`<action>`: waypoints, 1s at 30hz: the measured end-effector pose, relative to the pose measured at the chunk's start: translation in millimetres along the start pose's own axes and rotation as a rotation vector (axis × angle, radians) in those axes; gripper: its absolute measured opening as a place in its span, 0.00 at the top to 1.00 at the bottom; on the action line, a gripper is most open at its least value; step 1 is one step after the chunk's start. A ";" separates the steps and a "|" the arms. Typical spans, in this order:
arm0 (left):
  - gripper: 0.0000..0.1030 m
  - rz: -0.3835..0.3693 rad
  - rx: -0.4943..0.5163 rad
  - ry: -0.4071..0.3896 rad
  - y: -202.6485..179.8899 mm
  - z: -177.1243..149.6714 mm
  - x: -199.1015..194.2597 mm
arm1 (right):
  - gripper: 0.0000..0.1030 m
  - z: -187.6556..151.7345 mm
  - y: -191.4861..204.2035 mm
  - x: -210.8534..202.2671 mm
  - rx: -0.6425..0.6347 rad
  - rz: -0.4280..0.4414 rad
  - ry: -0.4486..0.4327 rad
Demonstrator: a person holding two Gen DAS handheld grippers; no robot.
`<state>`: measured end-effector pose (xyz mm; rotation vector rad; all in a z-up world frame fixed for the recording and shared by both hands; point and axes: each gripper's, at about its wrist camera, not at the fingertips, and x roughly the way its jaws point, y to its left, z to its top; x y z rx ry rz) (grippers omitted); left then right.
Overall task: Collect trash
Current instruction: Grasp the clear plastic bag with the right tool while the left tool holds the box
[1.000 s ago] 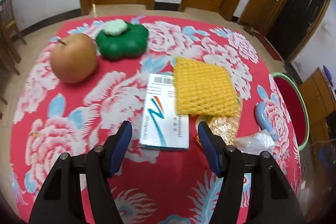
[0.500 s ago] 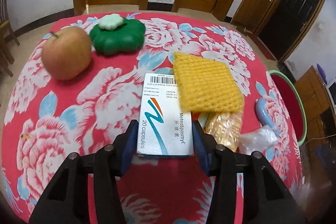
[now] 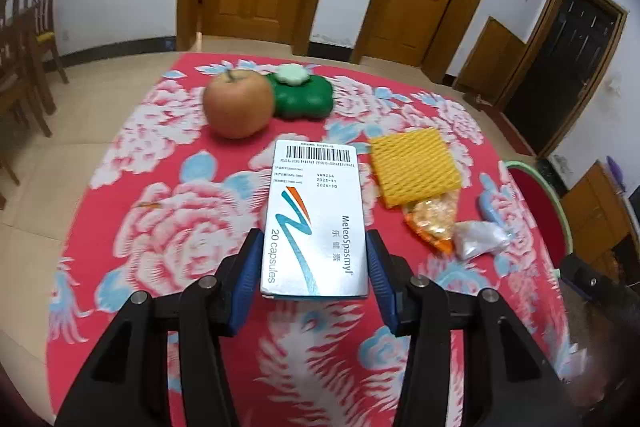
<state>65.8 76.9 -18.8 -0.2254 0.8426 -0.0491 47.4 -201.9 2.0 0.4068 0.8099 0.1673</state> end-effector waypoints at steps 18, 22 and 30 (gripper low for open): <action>0.51 0.009 -0.068 0.001 27.6 -8.3 -1.1 | 0.25 5.5 35.3 79.5 -0.109 -0.026 0.118; 0.51 0.008 -0.077 -0.002 31.6 -8.5 -2.2 | 0.19 6.4 37.6 89.1 -0.139 -0.040 0.132; 0.51 0.004 -0.079 0.007 31.3 -9.2 0.3 | 0.19 9.0 37.1 100.8 -0.146 -0.071 0.120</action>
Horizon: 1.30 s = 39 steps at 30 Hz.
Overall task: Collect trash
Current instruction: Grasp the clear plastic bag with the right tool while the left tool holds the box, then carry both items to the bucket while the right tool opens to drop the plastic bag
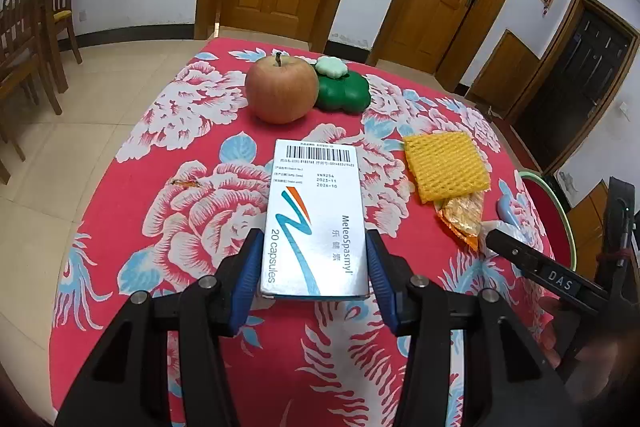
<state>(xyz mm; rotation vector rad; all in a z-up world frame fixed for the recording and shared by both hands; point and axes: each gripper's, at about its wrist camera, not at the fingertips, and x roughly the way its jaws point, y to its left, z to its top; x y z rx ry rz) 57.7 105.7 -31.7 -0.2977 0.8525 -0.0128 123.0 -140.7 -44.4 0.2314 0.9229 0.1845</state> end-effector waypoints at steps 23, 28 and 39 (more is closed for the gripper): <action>0.51 -0.066 0.052 -0.014 -39.4 -4.6 -17.9 | 0.32 -18.7 -12.3 -42.1 0.023 0.074 -0.042; 0.51 -0.077 0.077 -0.019 -52.6 -3.3 -21.4 | 0.32 -18.9 -26.7 -62.0 0.072 0.120 -0.068; 0.51 -0.120 0.134 -0.016 -93.5 5.9 -21.3 | 0.32 -13.0 -74.8 -101.6 0.178 0.087 -0.182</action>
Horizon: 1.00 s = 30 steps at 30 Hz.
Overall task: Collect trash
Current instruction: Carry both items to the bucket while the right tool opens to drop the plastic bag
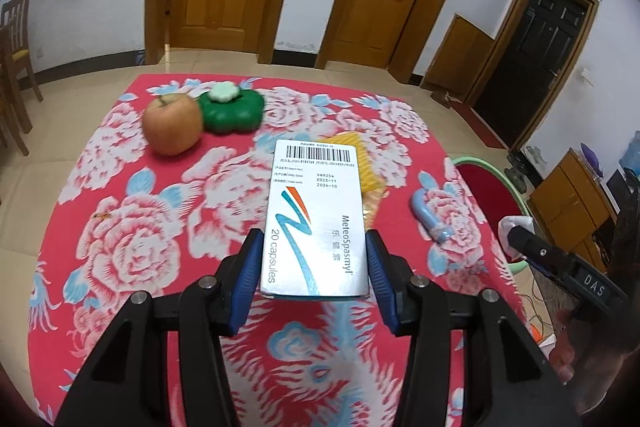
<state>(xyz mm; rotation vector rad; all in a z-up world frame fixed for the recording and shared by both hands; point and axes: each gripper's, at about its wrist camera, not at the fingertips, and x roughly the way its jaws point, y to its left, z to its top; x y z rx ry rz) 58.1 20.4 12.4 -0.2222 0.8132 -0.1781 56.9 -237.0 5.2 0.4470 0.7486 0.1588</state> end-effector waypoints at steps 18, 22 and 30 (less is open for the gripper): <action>0.51 -0.109 0.161 0.060 -96.6 26.4 49.7 | 0.32 28.1 -94.0 -24.7 0.194 -0.150 -0.122; 0.51 -0.132 0.184 0.079 -117.2 29.8 64.1 | 0.31 31.6 -114.0 -18.6 0.226 -0.194 -0.124; 0.51 -0.155 0.239 0.108 -152.9 40.8 95.2 | 0.27 36.3 -137.3 -0.7 0.272 -0.230 -0.087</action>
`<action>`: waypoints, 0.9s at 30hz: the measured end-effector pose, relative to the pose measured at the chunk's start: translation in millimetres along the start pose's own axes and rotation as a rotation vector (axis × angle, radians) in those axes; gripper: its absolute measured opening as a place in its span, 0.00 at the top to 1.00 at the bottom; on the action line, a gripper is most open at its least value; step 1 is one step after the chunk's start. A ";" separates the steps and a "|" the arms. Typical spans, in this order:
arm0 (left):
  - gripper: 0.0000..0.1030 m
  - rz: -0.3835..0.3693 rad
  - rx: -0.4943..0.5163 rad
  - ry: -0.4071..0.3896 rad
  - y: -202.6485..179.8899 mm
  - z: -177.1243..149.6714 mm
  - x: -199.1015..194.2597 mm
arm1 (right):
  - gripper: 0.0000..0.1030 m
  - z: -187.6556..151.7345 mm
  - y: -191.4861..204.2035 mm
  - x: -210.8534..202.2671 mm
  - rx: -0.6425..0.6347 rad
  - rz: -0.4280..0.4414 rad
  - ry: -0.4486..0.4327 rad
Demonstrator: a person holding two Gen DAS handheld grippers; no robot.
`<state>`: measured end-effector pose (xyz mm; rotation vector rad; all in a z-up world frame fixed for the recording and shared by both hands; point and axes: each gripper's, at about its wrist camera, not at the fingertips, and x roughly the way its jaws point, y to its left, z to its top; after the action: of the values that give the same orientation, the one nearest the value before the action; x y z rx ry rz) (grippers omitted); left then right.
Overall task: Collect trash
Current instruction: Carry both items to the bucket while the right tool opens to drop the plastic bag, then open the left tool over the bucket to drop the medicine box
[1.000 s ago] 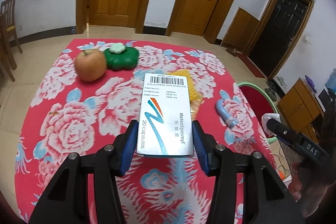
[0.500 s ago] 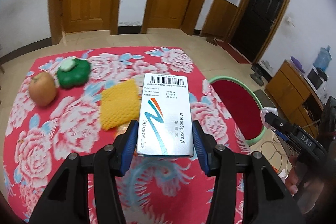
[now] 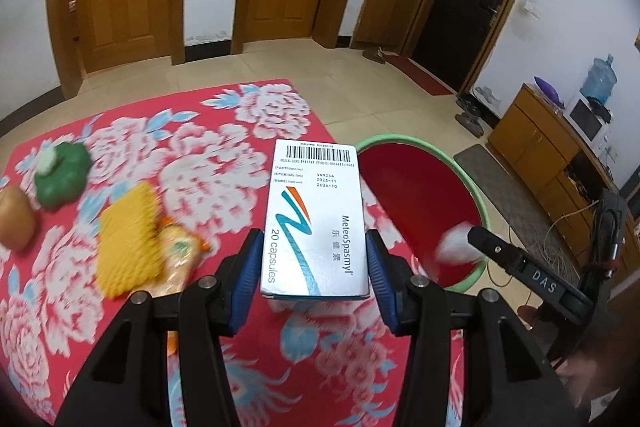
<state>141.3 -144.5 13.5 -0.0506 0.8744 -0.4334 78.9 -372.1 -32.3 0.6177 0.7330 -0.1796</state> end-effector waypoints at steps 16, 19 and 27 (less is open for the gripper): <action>0.51 -0.042 0.098 0.075 -59.4 21.7 67.7 | 0.19 4.0 -25.8 -17.4 0.081 -0.037 -0.058; 0.51 -0.048 0.111 0.071 -69.2 25.1 78.3 | 0.18 4.7 -30.9 -20.9 0.082 -0.065 -0.070; 0.41 -0.045 0.081 0.069 -75.9 30.9 89.7 | 0.18 7.4 -47.5 -26.5 0.117 -0.079 -0.080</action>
<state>188.4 -252.5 -15.7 0.0196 0.9244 -0.5152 46.5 -416.4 -32.2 0.6889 0.6732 -0.3203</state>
